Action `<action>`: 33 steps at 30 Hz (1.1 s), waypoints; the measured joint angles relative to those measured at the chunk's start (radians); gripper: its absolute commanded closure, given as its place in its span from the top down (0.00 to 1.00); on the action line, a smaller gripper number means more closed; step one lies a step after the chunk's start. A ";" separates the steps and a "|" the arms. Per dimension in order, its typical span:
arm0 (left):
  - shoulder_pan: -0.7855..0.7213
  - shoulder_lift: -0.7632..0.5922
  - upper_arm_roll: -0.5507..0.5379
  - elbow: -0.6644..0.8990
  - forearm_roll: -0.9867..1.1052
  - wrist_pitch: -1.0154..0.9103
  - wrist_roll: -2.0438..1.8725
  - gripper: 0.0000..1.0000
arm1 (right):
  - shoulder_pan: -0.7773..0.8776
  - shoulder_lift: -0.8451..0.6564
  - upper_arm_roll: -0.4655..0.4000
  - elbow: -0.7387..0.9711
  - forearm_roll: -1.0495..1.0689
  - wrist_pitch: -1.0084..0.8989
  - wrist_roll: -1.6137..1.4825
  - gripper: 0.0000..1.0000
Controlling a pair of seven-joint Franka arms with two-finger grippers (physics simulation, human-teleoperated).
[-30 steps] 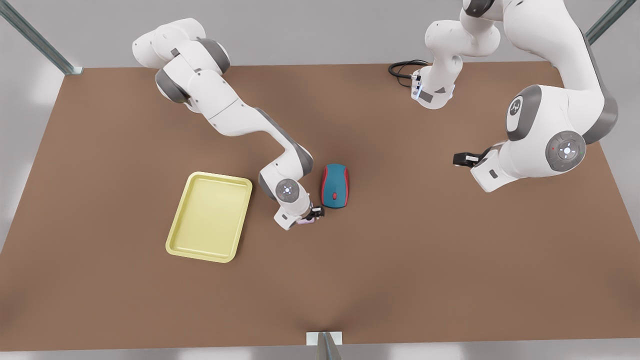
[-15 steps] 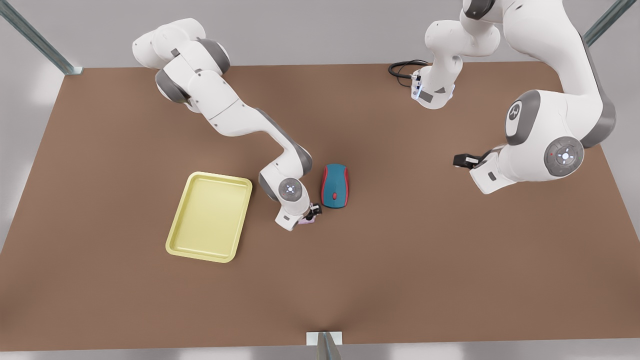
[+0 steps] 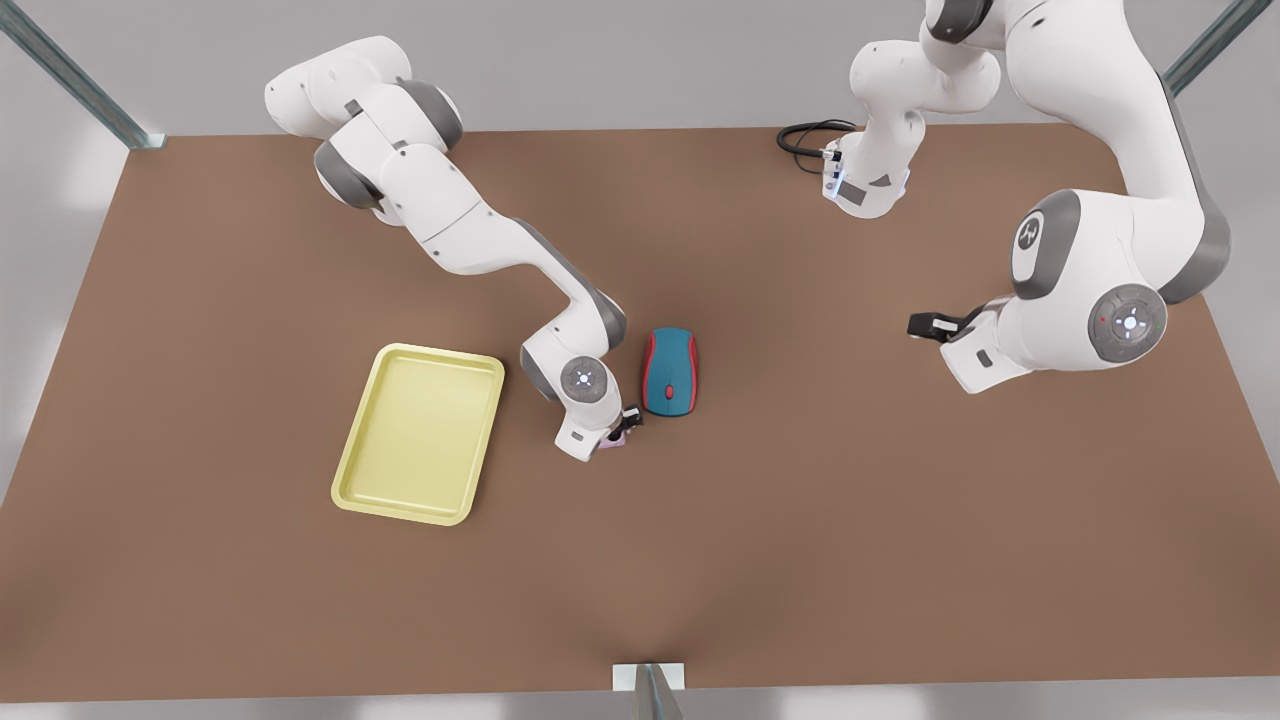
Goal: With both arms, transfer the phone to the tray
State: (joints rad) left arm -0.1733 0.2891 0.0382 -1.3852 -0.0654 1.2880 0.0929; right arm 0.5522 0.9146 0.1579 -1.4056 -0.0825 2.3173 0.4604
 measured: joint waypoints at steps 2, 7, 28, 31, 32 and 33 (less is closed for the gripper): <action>0.000 0.001 0.000 0.000 0.000 0.000 0.002 1.00 | 0.000 0.000 0.000 0.000 0.001 0.000 -0.005 0.79; 0.000 0.002 0.000 0.001 0.000 0.002 0.005 1.00 | -0.006 -0.017 0.000 0.009 0.007 -0.003 -0.021 0.73; -0.001 -0.064 -0.006 0.092 0.003 -0.007 0.007 1.00 | -0.538 -0.526 -0.001 -0.466 0.004 -0.029 -0.317 1.00; 0.001 -0.072 -0.004 0.091 0.008 -0.010 0.002 1.00 | -0.560 -0.656 -0.002 -0.189 0.006 -0.238 -0.346 1.00; 0.000 -0.087 -0.004 0.072 0.022 0.000 -0.003 1.00 | -0.554 -0.676 -0.026 -0.109 0.008 -0.321 -0.355 1.00; -0.002 -0.089 -0.005 0.062 0.035 0.011 -0.009 1.00 | -0.554 -0.676 -0.068 -0.062 0.017 -0.394 -0.363 1.00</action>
State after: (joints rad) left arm -0.1749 0.2000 0.0333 -1.3232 -0.0299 1.2988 0.0840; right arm -0.0020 0.2388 0.0900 -1.4678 -0.0654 1.9234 0.0969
